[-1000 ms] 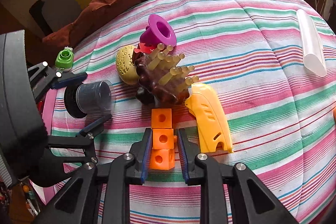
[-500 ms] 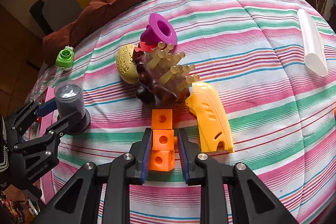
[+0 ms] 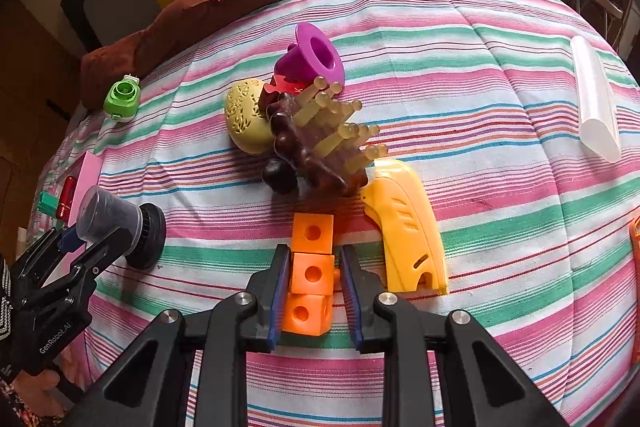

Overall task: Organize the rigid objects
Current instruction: 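Carry the clear cup into the tray and set it upright with the left gripper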

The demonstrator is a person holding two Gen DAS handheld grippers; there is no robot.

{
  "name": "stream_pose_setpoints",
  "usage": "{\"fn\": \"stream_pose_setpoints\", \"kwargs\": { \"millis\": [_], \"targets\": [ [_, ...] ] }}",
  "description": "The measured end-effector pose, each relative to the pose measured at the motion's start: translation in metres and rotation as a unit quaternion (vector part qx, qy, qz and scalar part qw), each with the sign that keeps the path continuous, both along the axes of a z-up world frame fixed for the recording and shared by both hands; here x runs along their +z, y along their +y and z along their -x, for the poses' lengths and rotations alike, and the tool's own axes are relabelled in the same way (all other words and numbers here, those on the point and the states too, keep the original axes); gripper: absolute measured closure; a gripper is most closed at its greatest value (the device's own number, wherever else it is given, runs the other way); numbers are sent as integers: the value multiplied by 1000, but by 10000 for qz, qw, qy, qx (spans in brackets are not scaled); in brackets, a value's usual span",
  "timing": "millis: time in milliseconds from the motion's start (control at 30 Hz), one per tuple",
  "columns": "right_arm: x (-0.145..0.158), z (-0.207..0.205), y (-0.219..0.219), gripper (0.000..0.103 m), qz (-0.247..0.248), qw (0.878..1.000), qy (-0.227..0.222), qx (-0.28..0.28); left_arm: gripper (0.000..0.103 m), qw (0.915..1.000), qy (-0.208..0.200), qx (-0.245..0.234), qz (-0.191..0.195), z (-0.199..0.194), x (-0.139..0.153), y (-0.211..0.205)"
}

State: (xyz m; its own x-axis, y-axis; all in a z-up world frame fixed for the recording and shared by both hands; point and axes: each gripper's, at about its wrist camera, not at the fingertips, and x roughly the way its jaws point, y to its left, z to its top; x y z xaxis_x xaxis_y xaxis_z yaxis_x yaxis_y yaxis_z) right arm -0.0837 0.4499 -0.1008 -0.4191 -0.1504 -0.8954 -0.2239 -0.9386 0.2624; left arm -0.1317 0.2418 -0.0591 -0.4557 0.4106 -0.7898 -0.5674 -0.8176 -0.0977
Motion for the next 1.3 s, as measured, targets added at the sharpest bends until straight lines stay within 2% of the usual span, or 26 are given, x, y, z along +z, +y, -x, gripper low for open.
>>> {"fn": "stream_pose_setpoints", "kwargs": {
  "millis": [133,300,433,633,767,1000,1300],
  "targets": [
    [0,2,-5,79,-219,9997,36,123,59,9999,92,-6,-48,-4,3,-2],
    [1,-1,-5,80,-129,9997,81,186,59,9998,142,36,-129,-12,9,-11],
    [0,-1,-19,80,188,9985,131,505,59,9987,6,252,-440,-19,15,-31],
    [8,-5,-39,80,70,9956,352,869,59,9958,48,473,-779,-37,31,-67],
    [9,-6,-44,80,13,9947,406,946,59,9943,225,642,-825,-45,41,-95],
    [11,-6,-47,80,103,9940,558,930,59,9870,404,1337,-795,-41,48,-163],
    [7,-5,-49,80,62,9950,517,849,59,9735,326,2166,-662,-14,31,-241]
  ]
}}
